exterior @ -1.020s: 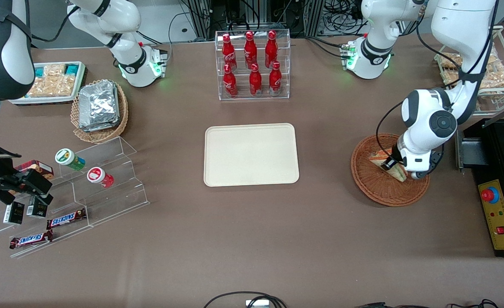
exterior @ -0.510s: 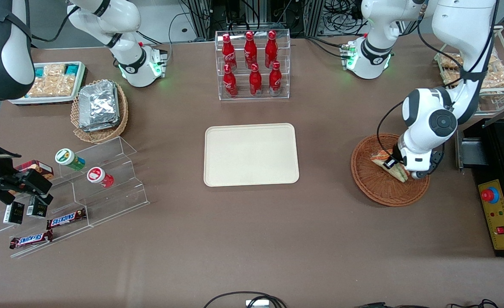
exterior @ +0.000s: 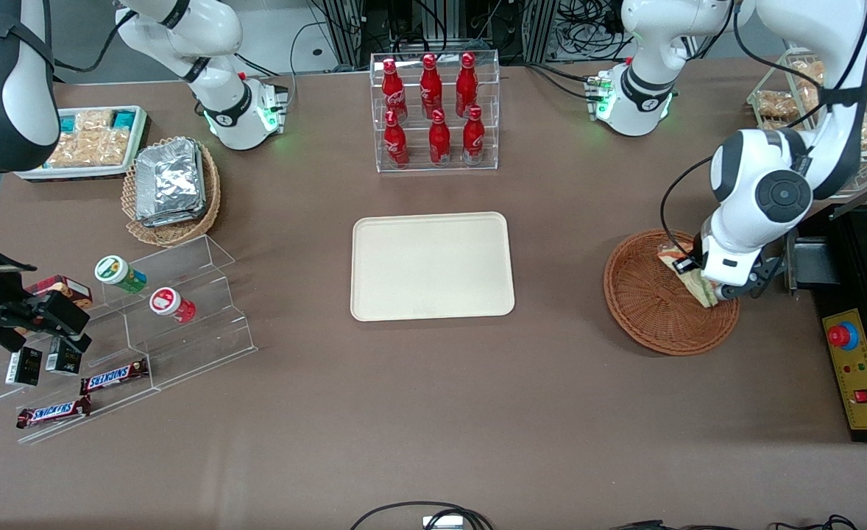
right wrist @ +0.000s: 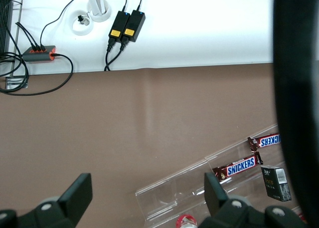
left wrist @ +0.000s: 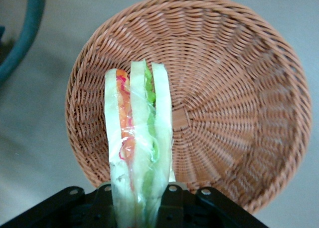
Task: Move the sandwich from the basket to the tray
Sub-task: 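Lift the sandwich out of the basket with the left gripper, then carry the sandwich over the cream tray with the left gripper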
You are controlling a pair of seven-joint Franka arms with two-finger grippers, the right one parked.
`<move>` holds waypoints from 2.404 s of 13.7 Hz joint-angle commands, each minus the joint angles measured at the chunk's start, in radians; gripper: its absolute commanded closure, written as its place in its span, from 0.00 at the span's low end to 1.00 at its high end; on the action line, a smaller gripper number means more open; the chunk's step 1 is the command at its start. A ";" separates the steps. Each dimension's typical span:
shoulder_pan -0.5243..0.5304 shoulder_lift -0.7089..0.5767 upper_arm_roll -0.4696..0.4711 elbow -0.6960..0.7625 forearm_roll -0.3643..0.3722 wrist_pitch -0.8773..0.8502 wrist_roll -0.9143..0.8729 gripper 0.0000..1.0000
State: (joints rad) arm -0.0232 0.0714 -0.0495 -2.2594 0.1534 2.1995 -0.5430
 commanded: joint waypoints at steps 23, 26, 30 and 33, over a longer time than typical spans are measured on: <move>-0.216 0.321 -0.520 0.288 0.077 0.048 -0.225 1.00; -0.248 0.392 -0.520 0.304 0.127 0.074 -0.288 1.00; -0.257 0.456 -0.520 0.305 0.193 0.097 -0.301 1.00; -0.256 0.488 -0.518 0.305 0.195 0.101 -0.301 0.98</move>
State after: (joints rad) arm -0.2692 0.5291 -0.5719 -1.9816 0.3256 2.2974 -0.8202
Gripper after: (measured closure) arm 0.811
